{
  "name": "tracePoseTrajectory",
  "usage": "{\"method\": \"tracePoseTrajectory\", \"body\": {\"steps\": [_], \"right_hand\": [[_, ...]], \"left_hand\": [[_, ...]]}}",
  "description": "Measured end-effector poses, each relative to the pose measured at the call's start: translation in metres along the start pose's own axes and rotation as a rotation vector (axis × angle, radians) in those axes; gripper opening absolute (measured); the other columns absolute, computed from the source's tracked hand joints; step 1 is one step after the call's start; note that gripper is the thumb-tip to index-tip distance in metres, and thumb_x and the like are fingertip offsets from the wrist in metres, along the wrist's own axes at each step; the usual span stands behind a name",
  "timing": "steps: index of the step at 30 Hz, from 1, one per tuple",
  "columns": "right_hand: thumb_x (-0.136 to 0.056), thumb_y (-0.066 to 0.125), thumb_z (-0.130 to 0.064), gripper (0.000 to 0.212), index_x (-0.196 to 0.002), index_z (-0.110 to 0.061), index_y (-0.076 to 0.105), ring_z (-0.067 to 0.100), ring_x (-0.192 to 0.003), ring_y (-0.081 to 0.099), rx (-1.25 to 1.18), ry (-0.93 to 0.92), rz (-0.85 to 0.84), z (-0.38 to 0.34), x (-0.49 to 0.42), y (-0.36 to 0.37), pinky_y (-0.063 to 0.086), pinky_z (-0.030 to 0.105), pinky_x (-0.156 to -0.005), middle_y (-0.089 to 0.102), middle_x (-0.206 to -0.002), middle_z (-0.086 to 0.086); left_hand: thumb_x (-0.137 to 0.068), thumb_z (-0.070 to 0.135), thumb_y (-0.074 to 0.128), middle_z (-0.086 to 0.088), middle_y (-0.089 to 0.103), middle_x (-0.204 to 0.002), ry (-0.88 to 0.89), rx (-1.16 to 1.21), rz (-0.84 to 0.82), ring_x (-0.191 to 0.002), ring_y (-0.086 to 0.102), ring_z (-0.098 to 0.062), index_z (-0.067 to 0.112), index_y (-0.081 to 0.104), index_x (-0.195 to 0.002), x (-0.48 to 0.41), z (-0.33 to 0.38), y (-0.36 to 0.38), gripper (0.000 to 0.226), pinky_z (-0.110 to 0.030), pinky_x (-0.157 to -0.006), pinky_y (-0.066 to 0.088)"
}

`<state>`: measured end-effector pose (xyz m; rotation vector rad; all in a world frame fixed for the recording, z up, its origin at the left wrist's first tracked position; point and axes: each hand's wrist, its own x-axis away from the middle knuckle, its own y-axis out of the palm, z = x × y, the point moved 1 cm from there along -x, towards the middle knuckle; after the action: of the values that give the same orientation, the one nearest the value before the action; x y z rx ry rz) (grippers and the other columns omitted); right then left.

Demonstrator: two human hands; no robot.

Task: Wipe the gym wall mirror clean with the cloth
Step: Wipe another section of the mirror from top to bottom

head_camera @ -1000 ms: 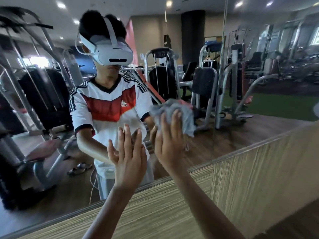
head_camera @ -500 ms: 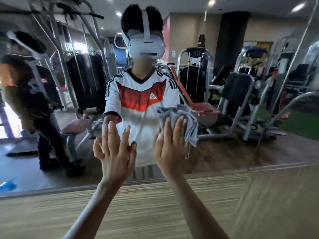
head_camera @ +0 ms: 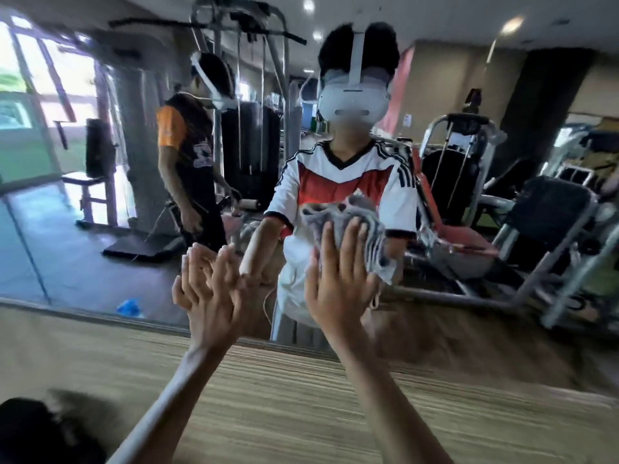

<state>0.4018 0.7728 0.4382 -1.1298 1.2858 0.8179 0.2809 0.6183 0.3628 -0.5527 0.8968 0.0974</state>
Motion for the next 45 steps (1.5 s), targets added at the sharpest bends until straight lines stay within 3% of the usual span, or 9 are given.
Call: {"method": "tracePoseTrajectory", "body": {"steps": [5,9,14,22,30,33,35,39,45], "right_hand": [[-0.100,0.046,-0.028,0.053,-0.152,-0.025,0.040,0.016,-0.134,0.051,-0.045,-0.466,-0.327,0.004,0.087,0.008,0.051,0.053,-0.097,0.016,-0.166,-0.002],[-0.102,0.042,-0.027,0.048,-0.150,-0.024,0.042,0.022,-0.136,0.048,0.039,-0.355,-0.254,0.013,0.066,0.005,0.046,0.055,-0.101,0.022,-0.164,0.004],[-0.101,0.045,-0.023,0.049,-0.149,-0.017,0.045,0.021,-0.145,0.037,-0.016,-0.309,-0.082,-0.121,-0.007,0.056,0.032,0.046,-0.115,0.028,-0.158,0.010],[-0.086,0.044,-0.021,0.044,-0.123,-0.019,0.069,0.014,-0.089,0.069,-0.042,-1.165,-0.702,-0.147,0.051,0.095,0.007,0.047,-0.124,0.072,-0.110,-0.010],[-0.092,0.046,-0.027,0.053,-0.145,-0.018,0.052,0.015,-0.133,0.051,0.117,-0.996,-0.473,-0.288,-0.006,0.144,0.005,0.055,-0.120,0.046,-0.153,-0.002],[-0.094,0.048,-0.033,0.063,-0.153,-0.016,0.037,0.017,-0.140,0.043,0.246,-1.195,-0.647,-0.320,0.028,0.152,0.004,0.050,-0.117,0.044,-0.154,-0.002],[-0.087,0.053,-0.031,0.058,-0.143,-0.017,0.053,0.015,-0.125,0.058,0.245,-1.337,-0.764,-0.299,0.041,0.144,0.010,0.045,-0.118,0.063,-0.135,-0.005],[-0.090,0.052,-0.026,0.055,-0.145,-0.020,0.051,0.016,-0.122,0.060,0.188,-1.486,-0.869,-0.245,0.014,0.123,-0.024,0.048,-0.115,0.063,-0.134,-0.009],[-0.098,0.030,-0.027,0.052,-0.144,-0.019,0.050,0.021,-0.143,0.037,0.274,-1.198,-0.598,-0.327,-0.019,0.154,0.000,0.051,-0.118,0.046,-0.153,0.001]], "left_hand": [[-0.098,0.048,0.031,-0.011,-0.007,-0.164,-0.126,-0.025,-0.010,-0.149,0.010,-0.036,0.028,0.015,-0.157,-0.005,-0.062,-0.021,0.064,-0.065,-0.111,0.020],[-0.097,0.053,0.027,-0.019,0.004,-0.164,-0.274,-0.029,-0.011,-0.146,0.018,-0.039,0.025,0.018,-0.157,-0.008,-0.109,-0.043,0.066,-0.061,-0.110,0.020],[-0.095,0.064,0.024,-0.019,0.004,-0.165,-0.406,0.028,-0.006,-0.147,0.020,-0.040,0.023,0.013,-0.157,-0.009,-0.151,-0.057,0.075,-0.061,-0.112,0.023],[-0.080,0.086,0.012,-0.008,-0.004,-0.168,-0.601,0.064,-0.043,-0.154,0.005,-0.025,0.027,0.007,-0.160,0.001,-0.202,-0.077,0.099,-0.050,-0.119,0.009],[-0.083,0.075,0.006,0.003,-0.007,-0.168,-0.610,-0.116,-0.154,-0.153,-0.011,-0.011,0.024,0.000,-0.161,0.010,-0.232,-0.090,0.093,-0.050,-0.119,-0.004],[-0.084,0.065,-0.004,0.009,-0.011,-0.167,-0.618,-0.181,-0.193,-0.147,-0.019,-0.004,0.026,-0.004,-0.160,0.015,-0.253,-0.097,0.086,-0.049,-0.120,-0.009],[-0.086,0.057,-0.005,0.009,-0.006,-0.167,-0.564,-0.252,-0.204,-0.151,-0.014,-0.009,0.027,-0.002,-0.159,0.017,-0.269,-0.105,0.079,-0.048,-0.120,-0.007],[-0.092,0.045,0.008,0.004,0.016,-0.166,-0.509,-0.344,-0.192,-0.154,0.009,-0.020,0.020,0.021,-0.160,0.016,-0.280,-0.117,0.073,-0.047,-0.114,0.011],[-0.097,0.011,0.045,0.005,0.008,-0.167,-0.531,-0.333,-0.221,-0.154,0.011,-0.017,0.020,0.015,-0.160,0.013,-0.270,-0.120,0.071,-0.047,-0.113,0.023]]}}
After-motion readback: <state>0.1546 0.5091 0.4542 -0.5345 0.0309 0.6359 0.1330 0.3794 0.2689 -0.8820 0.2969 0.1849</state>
